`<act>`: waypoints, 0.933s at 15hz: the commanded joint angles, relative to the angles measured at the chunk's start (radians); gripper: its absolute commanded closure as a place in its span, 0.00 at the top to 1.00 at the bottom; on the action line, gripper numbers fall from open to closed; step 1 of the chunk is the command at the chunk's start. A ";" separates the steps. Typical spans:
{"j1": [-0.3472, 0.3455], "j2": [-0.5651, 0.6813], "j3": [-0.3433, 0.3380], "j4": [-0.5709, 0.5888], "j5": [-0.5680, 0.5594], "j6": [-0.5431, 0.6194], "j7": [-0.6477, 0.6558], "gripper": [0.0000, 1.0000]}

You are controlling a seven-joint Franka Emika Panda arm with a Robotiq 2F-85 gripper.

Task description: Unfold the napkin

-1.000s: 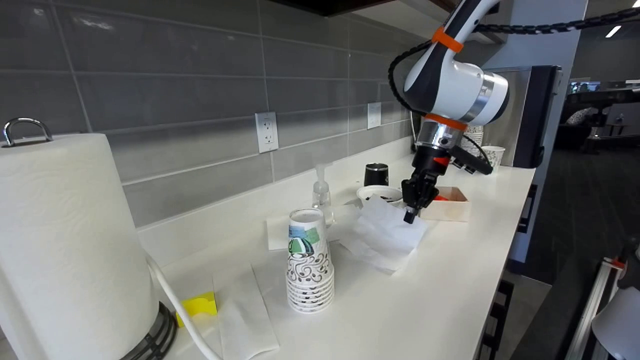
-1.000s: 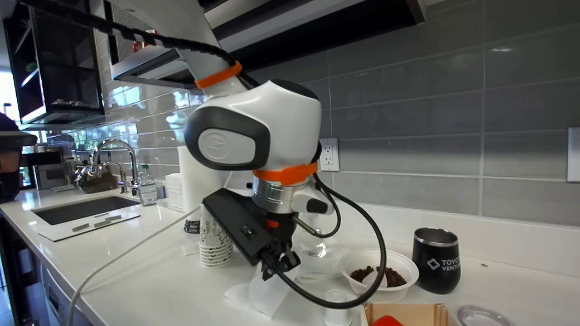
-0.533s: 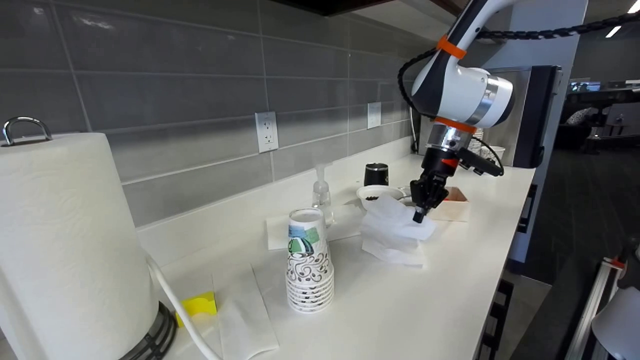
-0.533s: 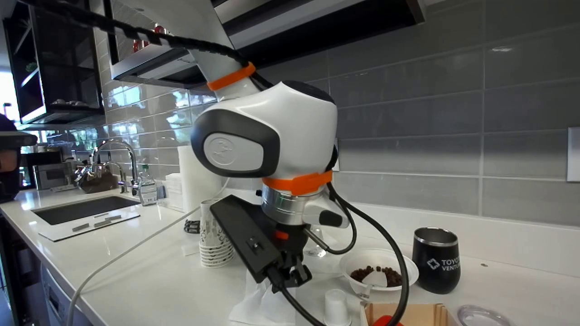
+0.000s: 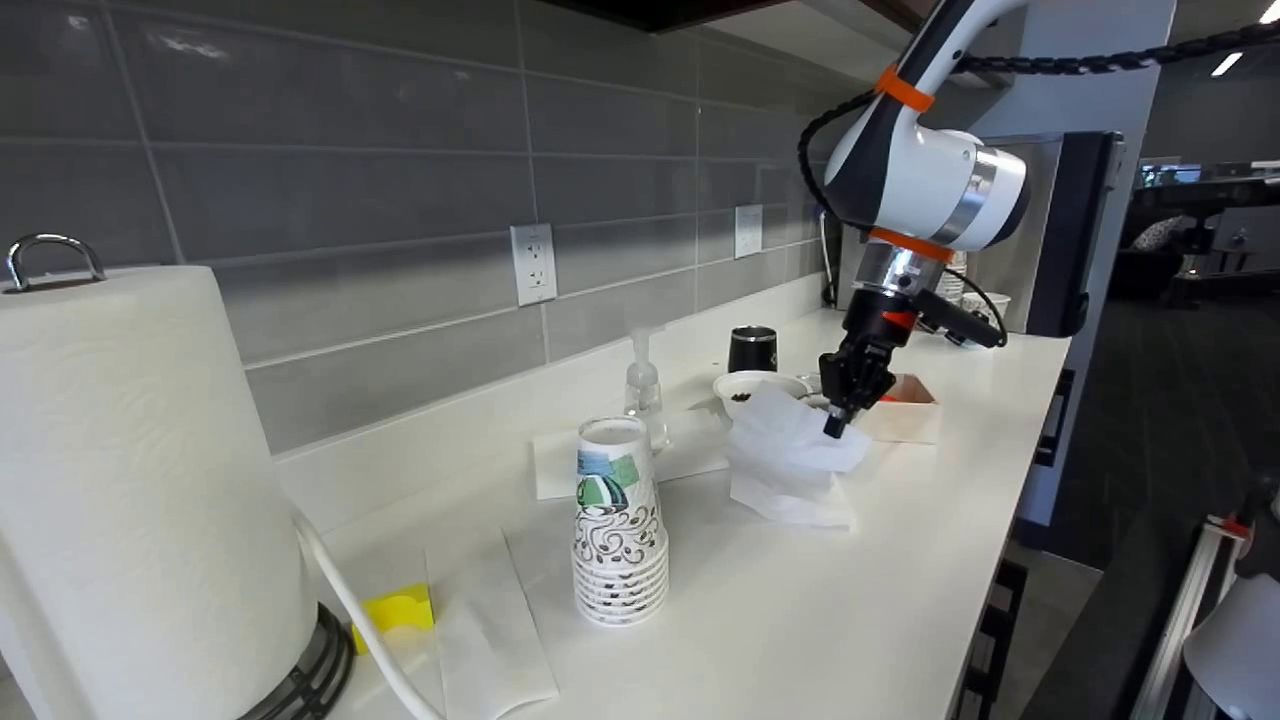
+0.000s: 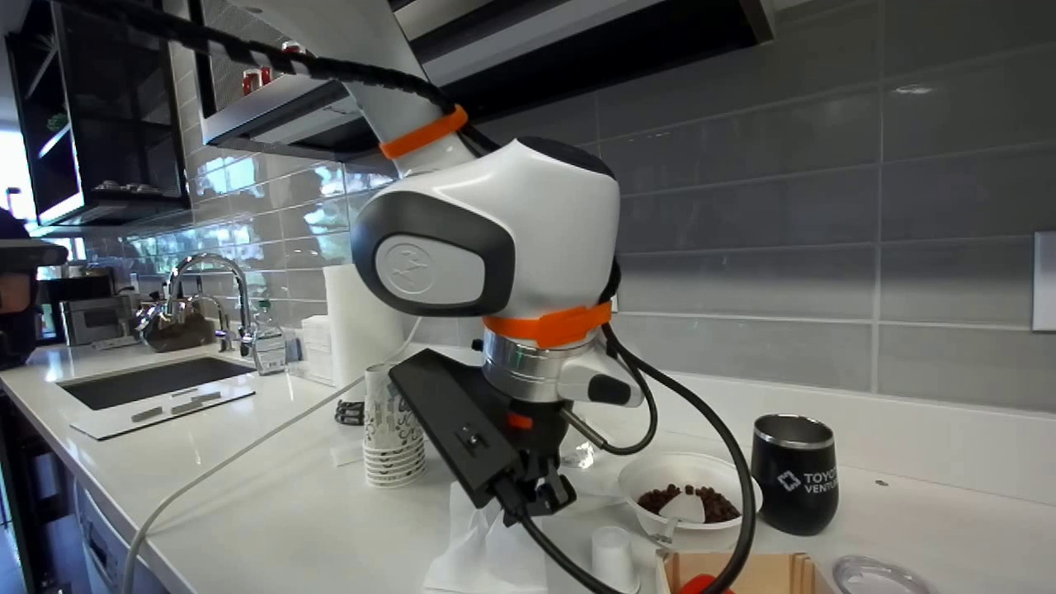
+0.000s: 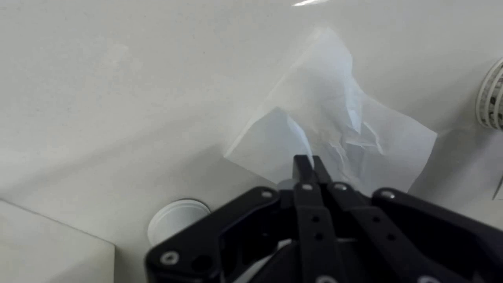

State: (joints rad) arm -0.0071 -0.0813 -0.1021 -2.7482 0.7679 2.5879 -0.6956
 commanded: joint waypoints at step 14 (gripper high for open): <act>-0.008 -0.084 0.010 0.006 -0.355 0.015 0.204 0.00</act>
State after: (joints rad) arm -0.0166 -0.1299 -0.0973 -2.7402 0.4933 2.5958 -0.5588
